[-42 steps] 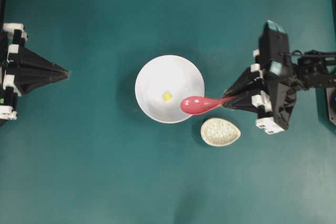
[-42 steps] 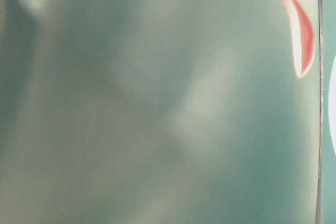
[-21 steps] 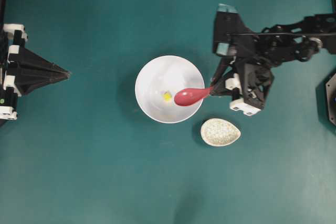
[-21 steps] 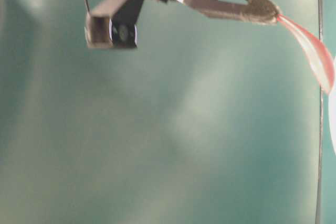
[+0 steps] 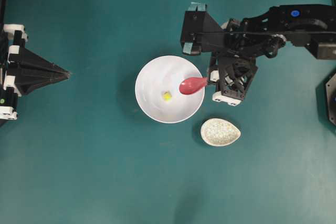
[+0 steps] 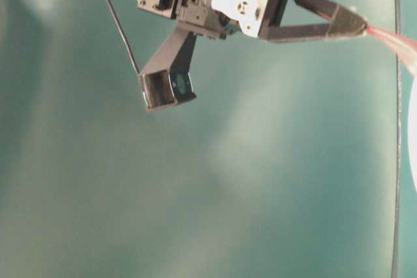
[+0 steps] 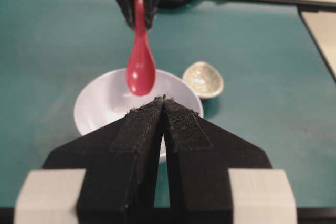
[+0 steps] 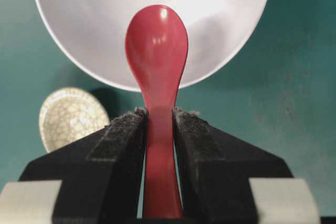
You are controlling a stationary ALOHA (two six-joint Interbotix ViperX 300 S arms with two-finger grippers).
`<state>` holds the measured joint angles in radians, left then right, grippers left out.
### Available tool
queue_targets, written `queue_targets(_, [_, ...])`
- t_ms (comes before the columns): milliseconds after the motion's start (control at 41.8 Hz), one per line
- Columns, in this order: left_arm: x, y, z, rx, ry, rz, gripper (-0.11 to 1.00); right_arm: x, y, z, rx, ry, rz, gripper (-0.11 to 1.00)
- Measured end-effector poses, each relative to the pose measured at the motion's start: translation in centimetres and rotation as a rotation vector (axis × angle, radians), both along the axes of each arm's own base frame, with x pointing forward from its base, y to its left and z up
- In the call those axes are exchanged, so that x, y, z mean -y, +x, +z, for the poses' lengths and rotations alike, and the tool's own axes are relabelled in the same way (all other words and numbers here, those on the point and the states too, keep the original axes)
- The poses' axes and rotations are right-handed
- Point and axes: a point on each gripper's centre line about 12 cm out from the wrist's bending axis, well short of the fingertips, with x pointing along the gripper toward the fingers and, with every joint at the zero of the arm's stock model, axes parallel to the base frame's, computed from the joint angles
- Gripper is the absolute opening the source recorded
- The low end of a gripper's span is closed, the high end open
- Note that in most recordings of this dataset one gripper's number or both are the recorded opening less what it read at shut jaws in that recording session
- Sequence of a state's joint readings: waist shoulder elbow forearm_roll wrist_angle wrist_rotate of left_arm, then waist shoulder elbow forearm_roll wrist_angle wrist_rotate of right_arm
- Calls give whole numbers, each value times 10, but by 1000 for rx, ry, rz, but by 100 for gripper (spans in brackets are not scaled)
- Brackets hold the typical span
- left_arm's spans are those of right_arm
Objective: Scoop the yellow hexagonal prism block from the bowl with a spoon using the right arm.
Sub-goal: 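Lift the pink spoon with the right gripper and carry it over the bowl, then lower the spoon into the bowl beside the yellow block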
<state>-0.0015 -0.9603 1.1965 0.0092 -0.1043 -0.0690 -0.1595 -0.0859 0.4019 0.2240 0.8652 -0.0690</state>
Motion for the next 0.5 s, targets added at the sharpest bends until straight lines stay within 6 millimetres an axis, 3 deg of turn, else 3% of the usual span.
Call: queue_targets(502, [0, 0, 0, 0, -1, 0, 1, -10, 11, -14, -9, -1, 25, 23])
